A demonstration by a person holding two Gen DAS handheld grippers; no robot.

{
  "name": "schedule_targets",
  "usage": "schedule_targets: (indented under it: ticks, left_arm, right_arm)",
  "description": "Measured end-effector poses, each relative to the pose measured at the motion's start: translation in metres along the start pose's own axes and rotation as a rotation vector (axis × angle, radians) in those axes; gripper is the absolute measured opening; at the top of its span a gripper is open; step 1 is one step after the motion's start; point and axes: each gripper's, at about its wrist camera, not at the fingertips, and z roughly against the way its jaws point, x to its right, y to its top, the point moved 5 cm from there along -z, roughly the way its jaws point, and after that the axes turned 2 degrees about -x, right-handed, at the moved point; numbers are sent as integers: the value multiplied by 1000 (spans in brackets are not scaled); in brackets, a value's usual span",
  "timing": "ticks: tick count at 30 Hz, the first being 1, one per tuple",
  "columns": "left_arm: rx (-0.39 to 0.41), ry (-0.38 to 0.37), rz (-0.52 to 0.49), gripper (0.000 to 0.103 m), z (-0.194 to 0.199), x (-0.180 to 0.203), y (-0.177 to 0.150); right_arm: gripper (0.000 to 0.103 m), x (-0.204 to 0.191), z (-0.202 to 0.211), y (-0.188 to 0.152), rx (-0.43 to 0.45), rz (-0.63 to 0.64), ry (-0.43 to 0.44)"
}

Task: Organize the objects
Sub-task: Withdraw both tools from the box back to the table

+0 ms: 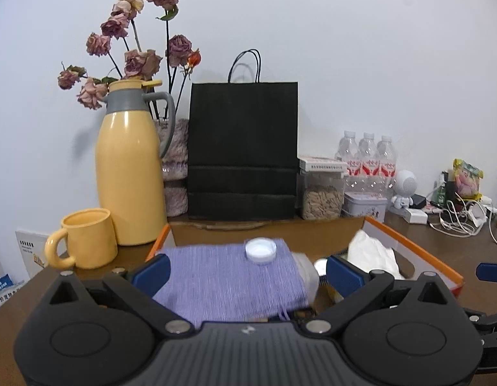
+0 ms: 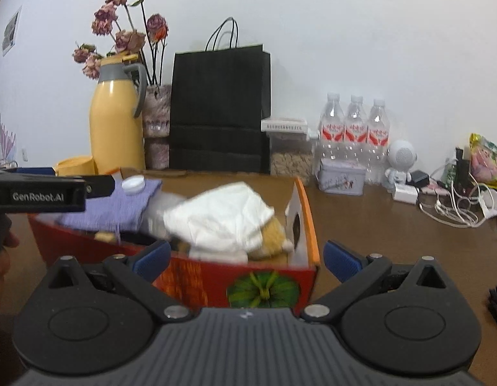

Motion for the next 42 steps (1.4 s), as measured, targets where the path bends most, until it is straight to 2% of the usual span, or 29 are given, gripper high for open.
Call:
schedule_targets:
  ticks: [14, 22, 32, 39, 42]
  left_arm:
    - [-36, -13, 3, 103, 33, -2, -33]
    - [-69, -43, -59, 103, 41, 13, -46]
    - [-220, -99, -101, 103, 31, 32, -69]
    - [-341, -122, -73, 103, 16, 32, -80]
    - [-378, -120, -74, 98, 11, 34, -83]
  right_arm:
    - [103, 7, 20, -31, -76, -5, -27]
    - [103, 10, 22, -44, -130, -17, -51]
    - [103, 22, 14, -50, -192, -76, -80]
    - [103, 23, 6, -54, -250, -82, -78]
    - [103, 23, 3, -56, -273, -82, -77]
